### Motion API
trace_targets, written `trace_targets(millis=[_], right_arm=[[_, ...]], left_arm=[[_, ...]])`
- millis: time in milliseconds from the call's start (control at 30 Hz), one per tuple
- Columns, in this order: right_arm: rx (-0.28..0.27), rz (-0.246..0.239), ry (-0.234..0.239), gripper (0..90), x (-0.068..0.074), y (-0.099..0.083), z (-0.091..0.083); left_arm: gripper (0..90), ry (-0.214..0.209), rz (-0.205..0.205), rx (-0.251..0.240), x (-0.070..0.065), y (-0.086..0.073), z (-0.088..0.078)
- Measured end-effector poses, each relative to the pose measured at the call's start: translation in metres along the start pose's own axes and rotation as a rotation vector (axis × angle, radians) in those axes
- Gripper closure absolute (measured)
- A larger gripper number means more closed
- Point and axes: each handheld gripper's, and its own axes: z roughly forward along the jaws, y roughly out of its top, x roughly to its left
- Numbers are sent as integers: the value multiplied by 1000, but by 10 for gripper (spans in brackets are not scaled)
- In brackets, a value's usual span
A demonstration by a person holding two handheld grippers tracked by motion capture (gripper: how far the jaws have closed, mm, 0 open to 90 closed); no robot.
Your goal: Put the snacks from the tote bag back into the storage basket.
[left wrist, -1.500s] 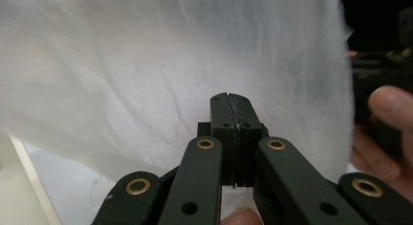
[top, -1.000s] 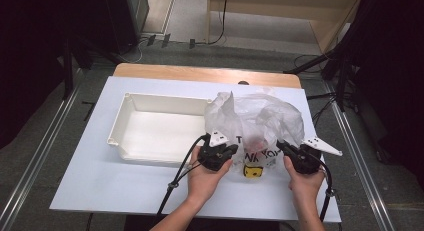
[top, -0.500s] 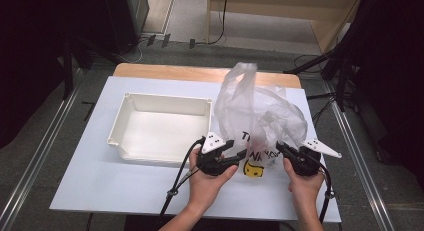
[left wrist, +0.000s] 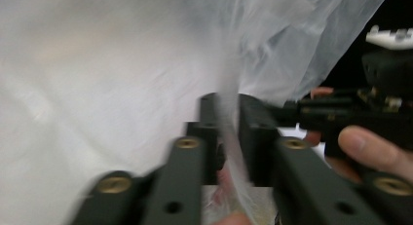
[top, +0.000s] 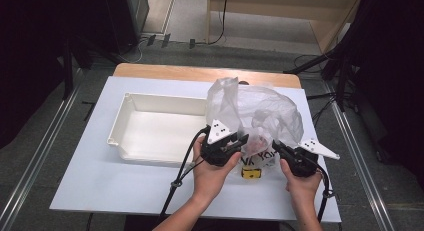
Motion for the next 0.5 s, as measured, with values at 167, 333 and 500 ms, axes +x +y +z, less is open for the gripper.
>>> trace_targets(millis=[167, 333, 500], right_arm=[[6, 32, -13, 876, -6, -2, 0], [7, 33, -25, 867, -5, -2, 0], [6, 36, -29, 862, -4, -1, 0]], left_arm=[[900, -14, -18, 98, 6, -21, 15], [900, 16, -32, 155, 14, -39, 27], [900, 32, -37, 180, 17, -46, 33]])
